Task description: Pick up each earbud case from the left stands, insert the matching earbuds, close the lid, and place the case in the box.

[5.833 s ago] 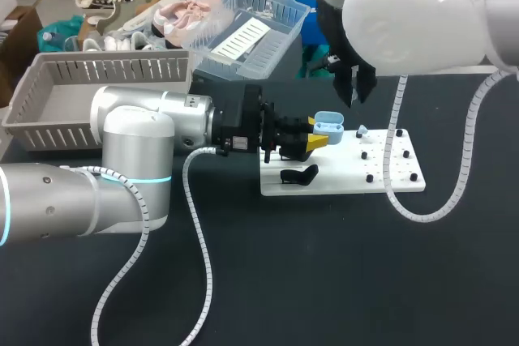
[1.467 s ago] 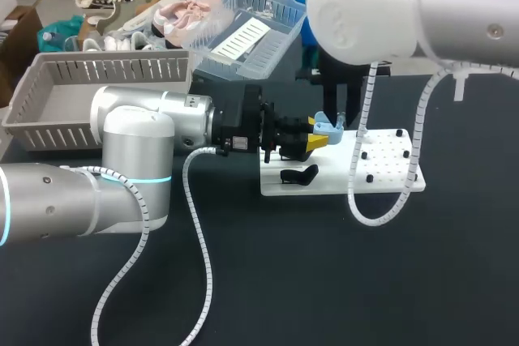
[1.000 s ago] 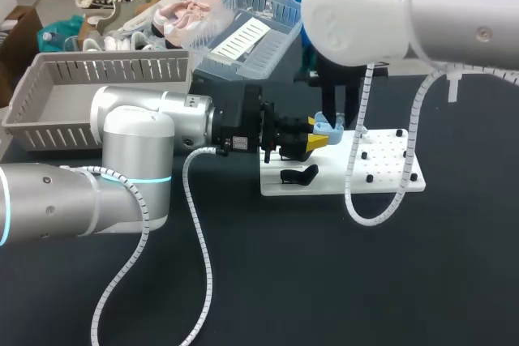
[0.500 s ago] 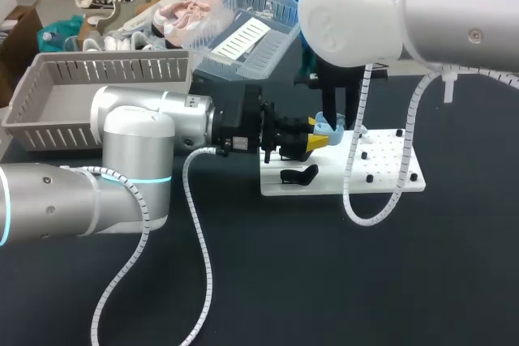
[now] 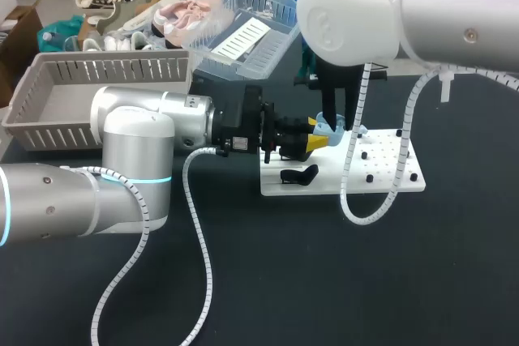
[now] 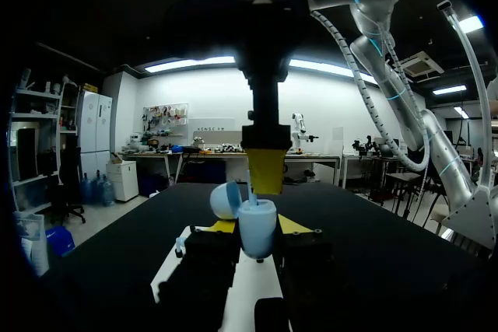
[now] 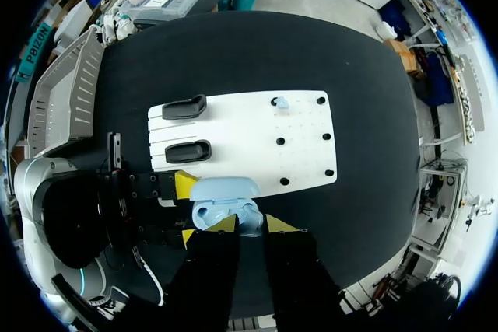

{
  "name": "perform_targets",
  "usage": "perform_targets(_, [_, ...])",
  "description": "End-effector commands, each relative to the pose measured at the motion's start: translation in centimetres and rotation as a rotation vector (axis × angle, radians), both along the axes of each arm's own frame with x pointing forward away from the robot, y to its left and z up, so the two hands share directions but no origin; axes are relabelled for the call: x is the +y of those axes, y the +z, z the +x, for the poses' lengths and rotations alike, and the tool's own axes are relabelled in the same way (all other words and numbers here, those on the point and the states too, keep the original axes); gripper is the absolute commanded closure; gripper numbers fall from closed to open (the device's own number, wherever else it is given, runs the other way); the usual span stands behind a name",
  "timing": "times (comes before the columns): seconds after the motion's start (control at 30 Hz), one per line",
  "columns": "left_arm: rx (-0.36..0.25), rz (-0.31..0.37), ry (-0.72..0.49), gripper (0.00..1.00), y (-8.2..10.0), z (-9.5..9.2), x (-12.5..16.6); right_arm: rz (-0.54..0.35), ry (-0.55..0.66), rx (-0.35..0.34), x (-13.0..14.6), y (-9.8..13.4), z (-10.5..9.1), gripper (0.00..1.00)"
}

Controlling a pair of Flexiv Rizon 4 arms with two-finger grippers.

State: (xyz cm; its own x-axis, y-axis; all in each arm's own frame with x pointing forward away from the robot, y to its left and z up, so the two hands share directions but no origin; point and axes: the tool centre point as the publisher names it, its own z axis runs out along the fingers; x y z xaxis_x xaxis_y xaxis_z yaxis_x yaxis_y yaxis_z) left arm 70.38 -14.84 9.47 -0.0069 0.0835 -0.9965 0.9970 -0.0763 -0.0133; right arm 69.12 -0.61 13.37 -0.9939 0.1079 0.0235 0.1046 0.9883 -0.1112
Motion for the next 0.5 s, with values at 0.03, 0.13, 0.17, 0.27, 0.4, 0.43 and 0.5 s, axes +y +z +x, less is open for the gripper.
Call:
perform_targets(0.03, [-0.001, -0.002, 0.001, 1.00, 0.01, 0.03, -0.02, 0.003, -0.005, 0.009, -0.17, -0.16, 0.28, 0.75])
perform_targets(0.13, [-0.001, -0.002, 0.001, 1.00, 0.01, 0.03, -0.02, 0.004, -0.007, 0.012, -0.20, -0.18, 0.28, 0.69])
perform_targets(0.17, [-0.001, -0.002, 0.001, 1.00, 0.01, 0.03, -0.02, 0.005, -0.007, 0.012, -0.22, -0.19, 0.28, 0.69])
perform_targets(0.27, [-0.001, -0.002, 0.001, 1.00, 0.01, 0.03, -0.02, 0.007, -0.008, 0.013, -0.27, -0.20, 0.31, 0.67])
perform_targets(0.4, [-0.001, -0.002, 0.001, 1.00, 0.01, 0.03, -0.02, 0.013, -0.007, 0.014, -0.28, -0.20, 0.31, 0.68])
perform_targets(0.43, [-0.001, -0.002, 0.001, 1.00, 0.01, 0.03, -0.02, 0.013, -0.006, 0.014, -0.28, -0.20, 0.31, 0.68])
perform_targets(0.5, [-0.001, -0.002, 0.001, 1.00, 0.01, 0.03, -0.02, 0.015, -0.006, 0.014, -0.29, -0.19, 0.31, 0.66])
